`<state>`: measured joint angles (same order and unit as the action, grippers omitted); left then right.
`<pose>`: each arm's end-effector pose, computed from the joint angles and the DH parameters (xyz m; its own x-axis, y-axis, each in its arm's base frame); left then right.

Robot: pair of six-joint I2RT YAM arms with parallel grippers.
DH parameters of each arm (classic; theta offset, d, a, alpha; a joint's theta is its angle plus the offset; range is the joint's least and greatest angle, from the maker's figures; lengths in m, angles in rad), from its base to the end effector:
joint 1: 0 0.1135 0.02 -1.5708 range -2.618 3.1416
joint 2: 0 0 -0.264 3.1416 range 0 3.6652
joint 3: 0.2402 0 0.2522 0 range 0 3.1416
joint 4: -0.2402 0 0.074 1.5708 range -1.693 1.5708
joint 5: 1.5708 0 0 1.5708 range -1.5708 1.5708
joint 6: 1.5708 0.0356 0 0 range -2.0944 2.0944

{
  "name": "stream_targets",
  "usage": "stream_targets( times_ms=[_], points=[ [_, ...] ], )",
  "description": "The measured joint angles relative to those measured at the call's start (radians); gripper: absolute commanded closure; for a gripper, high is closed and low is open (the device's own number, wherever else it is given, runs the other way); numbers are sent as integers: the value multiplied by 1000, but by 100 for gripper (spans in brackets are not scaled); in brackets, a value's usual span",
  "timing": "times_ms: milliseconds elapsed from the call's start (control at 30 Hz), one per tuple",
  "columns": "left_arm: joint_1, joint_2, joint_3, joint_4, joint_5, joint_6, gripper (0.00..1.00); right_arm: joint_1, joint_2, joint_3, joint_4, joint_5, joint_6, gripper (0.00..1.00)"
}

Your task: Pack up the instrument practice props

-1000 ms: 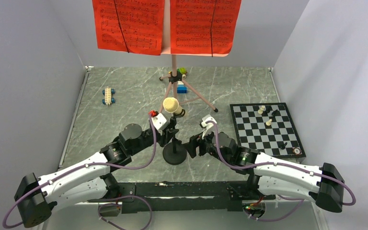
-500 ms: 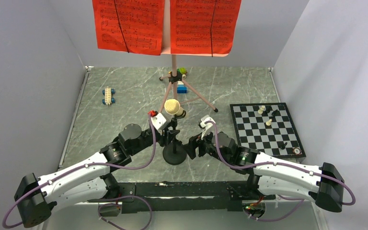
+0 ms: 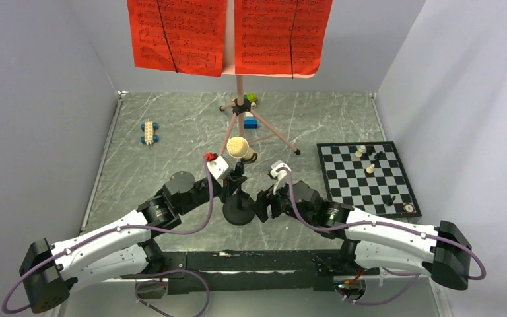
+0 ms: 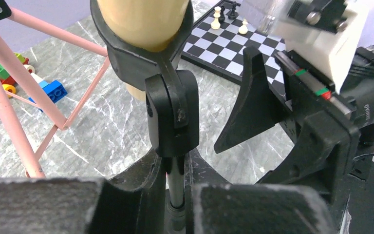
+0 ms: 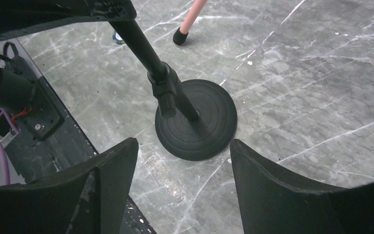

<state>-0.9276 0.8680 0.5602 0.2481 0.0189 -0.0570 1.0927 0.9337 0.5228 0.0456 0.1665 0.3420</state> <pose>0.1256 -0.1688 0.2914 -0.0819 0.0144 -0.9965 0.8080 0.5863 -0.0580 0.1034 0.1868 0.2439 -0.4246 -0.1005 -0.8998 -0.7027 0.6633 0.2575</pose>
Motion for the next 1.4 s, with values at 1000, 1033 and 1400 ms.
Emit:
stream_targets(
  times_ms=[1000,1033,1400],
  points=[
    [-3,-16,-6,-8,-10,-8,100,-31,243,151,8,-110,-94,82],
    [-3,-16,-6,-8,-12,-8,100,-31,246,152,8,-114,-98,86],
    [-7,-10,-6,-9,-40,-23,100,-13,245,136,45,-84,-181,100]
  ],
)
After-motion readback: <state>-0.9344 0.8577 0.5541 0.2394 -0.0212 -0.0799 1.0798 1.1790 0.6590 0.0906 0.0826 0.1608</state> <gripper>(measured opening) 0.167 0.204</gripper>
